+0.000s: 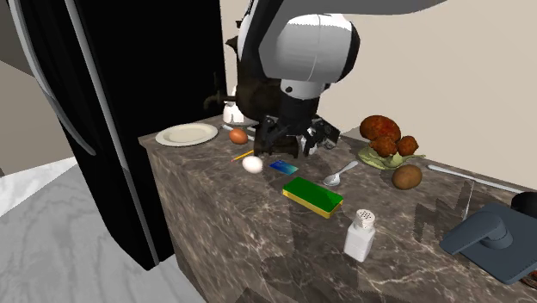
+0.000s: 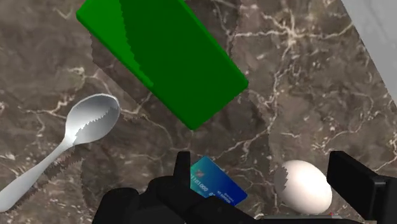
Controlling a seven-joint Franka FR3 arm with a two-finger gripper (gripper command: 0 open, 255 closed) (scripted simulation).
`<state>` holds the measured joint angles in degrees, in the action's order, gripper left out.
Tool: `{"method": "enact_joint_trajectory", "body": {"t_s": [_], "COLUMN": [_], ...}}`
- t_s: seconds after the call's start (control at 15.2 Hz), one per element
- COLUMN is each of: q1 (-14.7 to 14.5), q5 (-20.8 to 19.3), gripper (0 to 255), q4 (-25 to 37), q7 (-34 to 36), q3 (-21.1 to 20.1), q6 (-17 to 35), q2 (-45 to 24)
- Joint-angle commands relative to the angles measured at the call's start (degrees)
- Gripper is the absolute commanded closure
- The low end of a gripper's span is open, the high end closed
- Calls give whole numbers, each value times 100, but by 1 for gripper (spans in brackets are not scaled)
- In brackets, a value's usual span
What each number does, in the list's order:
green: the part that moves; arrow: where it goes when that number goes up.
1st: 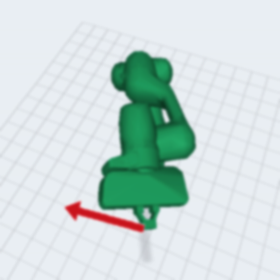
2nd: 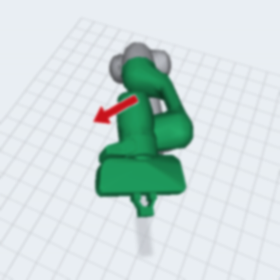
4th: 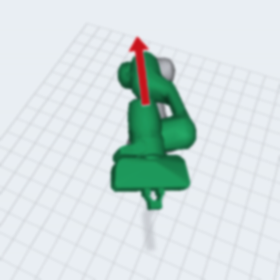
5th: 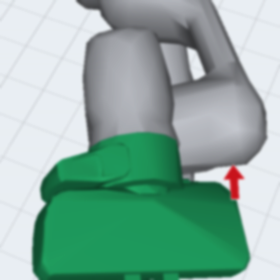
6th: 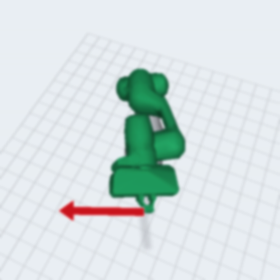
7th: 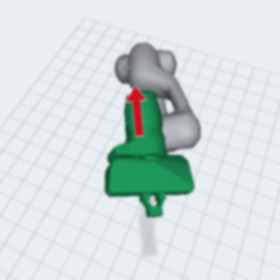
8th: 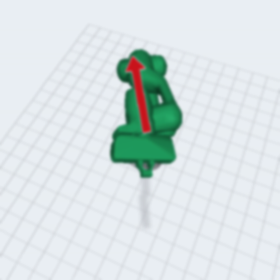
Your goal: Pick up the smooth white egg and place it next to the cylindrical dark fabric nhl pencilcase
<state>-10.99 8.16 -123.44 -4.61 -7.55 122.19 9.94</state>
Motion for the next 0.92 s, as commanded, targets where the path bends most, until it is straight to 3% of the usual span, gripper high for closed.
{"method": "enact_joint_trajectory", "body": {"t_s": [0.0,0.46,0.86], "q1": [-93,-370,-407], "q5": [41,104,76], "gripper": [0,0,0], "q4": [290,1193,1048], "q7": [-104,-429,-408], "q3": [-83,-349,-379], "q6": [116,431,833], "q2": [-411,-1606,-1859]}}
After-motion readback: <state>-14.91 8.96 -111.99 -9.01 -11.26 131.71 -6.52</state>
